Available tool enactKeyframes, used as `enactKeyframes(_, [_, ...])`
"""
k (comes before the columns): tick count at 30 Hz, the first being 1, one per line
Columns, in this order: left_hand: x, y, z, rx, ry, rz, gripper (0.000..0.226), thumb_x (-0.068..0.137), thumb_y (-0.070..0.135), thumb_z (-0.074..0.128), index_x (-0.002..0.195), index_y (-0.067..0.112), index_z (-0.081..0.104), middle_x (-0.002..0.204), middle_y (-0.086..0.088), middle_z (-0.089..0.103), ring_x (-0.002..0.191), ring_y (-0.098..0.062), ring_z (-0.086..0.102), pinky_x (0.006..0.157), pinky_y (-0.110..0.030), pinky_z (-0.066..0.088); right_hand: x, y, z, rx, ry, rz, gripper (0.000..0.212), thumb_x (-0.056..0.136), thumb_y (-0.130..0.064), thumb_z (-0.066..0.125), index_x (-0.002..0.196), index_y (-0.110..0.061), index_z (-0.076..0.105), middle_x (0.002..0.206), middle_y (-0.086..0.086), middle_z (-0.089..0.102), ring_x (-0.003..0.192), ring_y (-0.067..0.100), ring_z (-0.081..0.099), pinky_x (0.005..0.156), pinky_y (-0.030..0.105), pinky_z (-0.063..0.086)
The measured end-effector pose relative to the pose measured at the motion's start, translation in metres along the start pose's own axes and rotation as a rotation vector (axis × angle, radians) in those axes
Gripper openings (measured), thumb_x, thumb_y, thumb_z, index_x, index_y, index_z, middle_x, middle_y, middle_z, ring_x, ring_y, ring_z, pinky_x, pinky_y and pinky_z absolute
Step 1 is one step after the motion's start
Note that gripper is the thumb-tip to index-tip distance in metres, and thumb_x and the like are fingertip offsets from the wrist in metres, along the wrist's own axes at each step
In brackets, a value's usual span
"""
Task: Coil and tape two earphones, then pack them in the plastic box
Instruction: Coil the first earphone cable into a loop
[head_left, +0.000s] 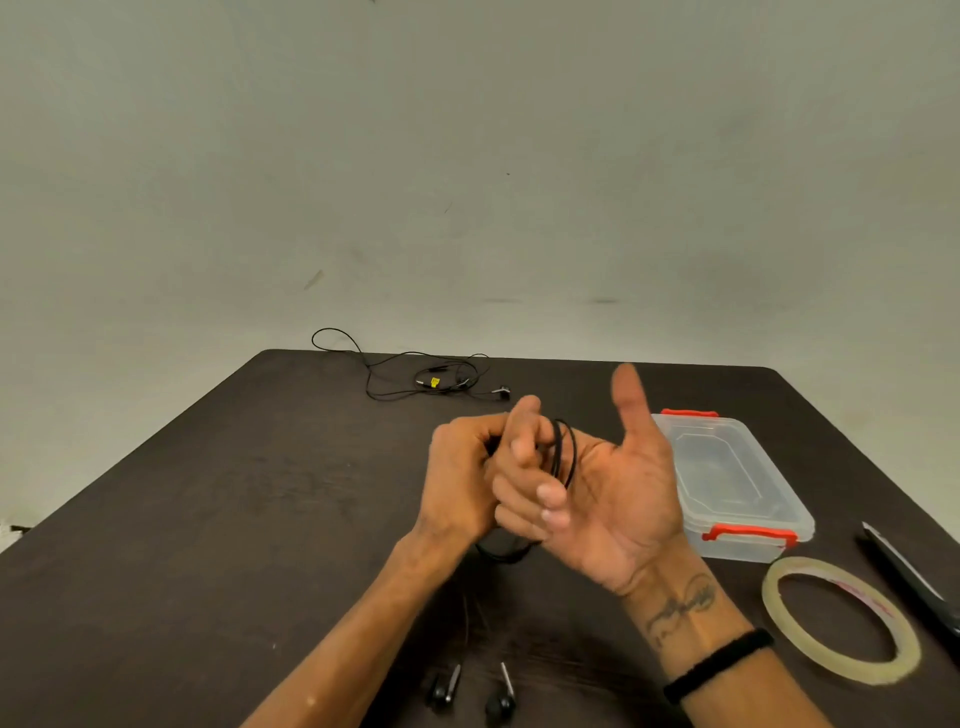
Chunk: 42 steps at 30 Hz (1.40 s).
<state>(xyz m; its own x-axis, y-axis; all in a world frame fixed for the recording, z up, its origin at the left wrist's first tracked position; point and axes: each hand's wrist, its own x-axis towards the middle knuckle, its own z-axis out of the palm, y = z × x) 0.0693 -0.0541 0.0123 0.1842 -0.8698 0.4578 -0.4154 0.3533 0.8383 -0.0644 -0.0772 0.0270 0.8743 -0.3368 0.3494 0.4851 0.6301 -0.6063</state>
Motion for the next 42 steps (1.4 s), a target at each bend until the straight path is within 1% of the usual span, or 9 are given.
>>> enactKeyframes(2, [-0.004, -0.005, 0.008, 0.098, -0.008, -0.007, 0.024, 0.086, 0.021, 0.059, 0.063, 0.026, 0.062, 0.046, 0.012, 0.053, 0.043, -0.001, 0.051, 0.042, -0.018, 0.041, -0.003, -0.006, -0.004, 0.071, 0.011, -0.101, 0.111, 0.089, -0.093, 0.026, 0.11, 0.01, 0.062, 0.081, 0.022, 0.063, 0.069, 0.03, 0.058, 0.066, 0.039, 0.043])
enactKeyframes(5, [-0.006, -0.015, 0.014, 0.179, -0.014, 0.008, 0.033, 0.081, 0.037, 0.043, 0.051, 0.023, 0.043, 0.044, 0.002, 0.046, 0.044, -0.011, 0.039, 0.044, -0.026, 0.03, -0.009, -0.014, -0.01, 0.11, 0.051, -0.22, 0.115, 0.087, -0.092, 0.034, 0.132, 0.01, 0.059, 0.112, 0.029, 0.069, 0.101, 0.039, 0.069, 0.094, 0.048, 0.054])
enactKeyframes(9, [-0.008, -0.015, 0.021, 0.372, -0.085, 0.111, 0.042, 0.087, 0.036, 0.041, 0.051, 0.015, 0.036, 0.043, -0.003, 0.044, 0.044, -0.028, 0.045, 0.047, -0.031, 0.032, -0.012, -0.021, -0.009, 0.058, 0.183, -0.369, 0.116, 0.086, -0.093, 0.038, 0.152, 0.003, 0.046, 0.143, 0.03, 0.057, 0.136, 0.045, 0.054, 0.116, 0.056, 0.043])
enactKeyframes(13, [-0.007, -0.013, 0.015, 0.587, -0.131, 0.194, 0.049, 0.096, 0.046, 0.034, 0.053, 0.023, 0.03, 0.044, 0.003, 0.037, 0.047, -0.026, 0.041, 0.052, -0.036, 0.041, -0.011, -0.022, -0.008, 0.019, 0.342, -0.467, 0.118, 0.085, -0.093, 0.038, 0.158, 0.0, 0.038, 0.157, 0.032, 0.044, 0.147, 0.048, 0.043, 0.124, 0.062, 0.03])
enactKeyframes(17, [-0.001, -0.014, 0.005, 0.714, -0.126, 0.228, 0.057, 0.102, 0.055, 0.029, 0.058, 0.02, 0.039, 0.048, 0.001, 0.042, 0.051, -0.031, 0.047, 0.057, -0.043, 0.05, -0.009, -0.021, -0.007, -0.036, 0.484, -0.542, 0.113, 0.087, -0.091, 0.035, 0.154, -0.001, 0.044, 0.151, 0.033, 0.051, 0.142, 0.047, 0.05, 0.123, 0.063, 0.03])
enactKeyframes(22, [0.003, -0.009, -0.01, 0.692, 0.026, 0.352, 0.061, 0.107, 0.051, 0.039, 0.057, 0.016, 0.035, 0.043, 0.001, 0.031, 0.042, -0.027, 0.039, 0.047, -0.042, 0.042, -0.005, -0.023, -0.012, -0.252, 0.717, -0.576, 0.096, 0.097, -0.079, 0.023, 0.144, -0.002, 0.056, 0.135, 0.027, 0.067, 0.131, 0.038, 0.064, 0.119, 0.057, 0.038])
enactKeyframes(30, [-0.002, 0.01, -0.01, 0.518, 0.101, 0.545, 0.054, 0.105, 0.036, 0.057, 0.059, 0.028, 0.028, 0.048, 0.01, 0.023, 0.043, -0.016, 0.028, 0.042, -0.033, 0.026, 0.003, -0.009, -0.02, -0.627, 0.979, -0.487, 0.063, 0.109, -0.054, 0.03, 0.107, -0.006, 0.07, 0.098, 0.018, 0.079, 0.101, 0.035, 0.075, 0.087, 0.043, 0.061])
enactKeyframes(38, [-0.007, 0.022, -0.012, 0.394, -0.061, 0.563, 0.051, 0.109, 0.039, 0.044, 0.059, 0.038, 0.034, 0.048, 0.012, 0.029, 0.042, -0.011, 0.034, 0.049, -0.026, 0.025, -0.003, -0.007, -0.023, -1.077, 1.171, -0.405, 0.064, 0.109, -0.054, 0.031, 0.073, -0.011, 0.061, 0.055, -0.001, 0.066, 0.054, 0.01, 0.066, 0.057, 0.028, 0.057])
enactKeyframes(42, [-0.012, 0.032, -0.008, 0.185, -0.123, 0.529, 0.05, 0.109, 0.041, 0.041, 0.059, 0.044, 0.041, 0.048, 0.018, 0.034, 0.042, -0.007, 0.036, 0.052, -0.019, 0.024, -0.003, 0.002, -0.03, -1.424, 1.146, -0.249, 0.077, 0.104, -0.07, 0.026, 0.055, -0.013, 0.044, 0.048, 0.001, 0.048, 0.047, 0.016, 0.049, 0.055, 0.035, 0.046])
